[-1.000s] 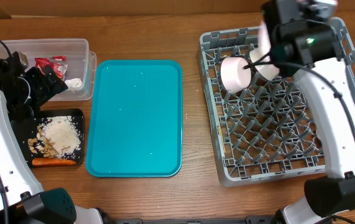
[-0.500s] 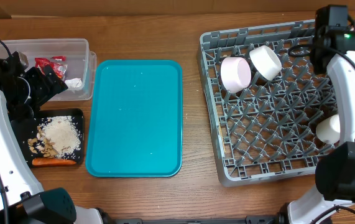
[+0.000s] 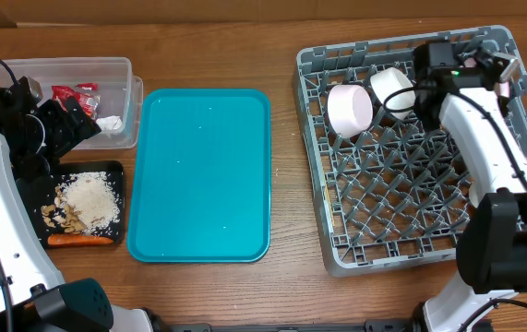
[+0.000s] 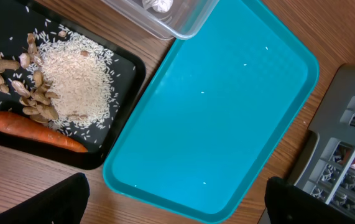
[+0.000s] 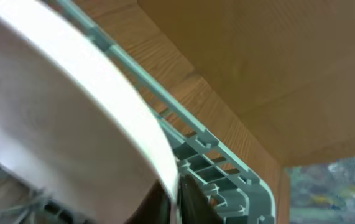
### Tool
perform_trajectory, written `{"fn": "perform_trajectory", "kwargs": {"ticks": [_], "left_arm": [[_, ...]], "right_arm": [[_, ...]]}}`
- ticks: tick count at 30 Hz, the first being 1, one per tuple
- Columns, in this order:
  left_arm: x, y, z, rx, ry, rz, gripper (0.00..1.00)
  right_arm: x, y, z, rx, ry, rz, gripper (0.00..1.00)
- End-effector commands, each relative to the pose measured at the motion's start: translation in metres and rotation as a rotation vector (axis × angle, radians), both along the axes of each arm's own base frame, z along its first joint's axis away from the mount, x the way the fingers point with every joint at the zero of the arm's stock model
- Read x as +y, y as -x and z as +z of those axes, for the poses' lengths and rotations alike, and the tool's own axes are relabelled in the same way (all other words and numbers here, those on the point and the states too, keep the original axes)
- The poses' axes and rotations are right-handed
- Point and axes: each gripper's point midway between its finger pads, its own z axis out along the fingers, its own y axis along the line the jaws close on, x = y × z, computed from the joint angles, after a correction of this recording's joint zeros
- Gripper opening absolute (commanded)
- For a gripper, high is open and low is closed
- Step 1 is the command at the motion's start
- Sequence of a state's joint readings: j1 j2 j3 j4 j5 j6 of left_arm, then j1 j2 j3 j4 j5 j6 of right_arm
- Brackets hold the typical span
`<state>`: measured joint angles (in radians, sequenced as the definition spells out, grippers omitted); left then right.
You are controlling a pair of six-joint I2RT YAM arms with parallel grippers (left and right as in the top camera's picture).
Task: Sort waste into correct bins and load items into the dishwasher
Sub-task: 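Stand the white plate upright in the rack's back right slots, release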
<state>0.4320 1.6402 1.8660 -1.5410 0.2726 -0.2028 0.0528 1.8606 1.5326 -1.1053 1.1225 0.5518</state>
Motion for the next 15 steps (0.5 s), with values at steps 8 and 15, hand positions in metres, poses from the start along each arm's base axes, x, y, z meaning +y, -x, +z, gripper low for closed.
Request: {"fn": "perform_trajectory", "kwargs": {"ticks": [8, 15], "left_arm": [[-0.003, -0.002, 0.003, -0.016, -0.008, -0.030, 0.92], [-0.003, -0.002, 0.003, -0.015, -0.007, -0.030, 0.92]], "right_arm": [[0.036, 0.010, -0.010, 0.029, -0.108, 0.049, 1.00], [0.028, 0.021, 0.030, -0.150, -0.245, 0.047, 0.82]]}}
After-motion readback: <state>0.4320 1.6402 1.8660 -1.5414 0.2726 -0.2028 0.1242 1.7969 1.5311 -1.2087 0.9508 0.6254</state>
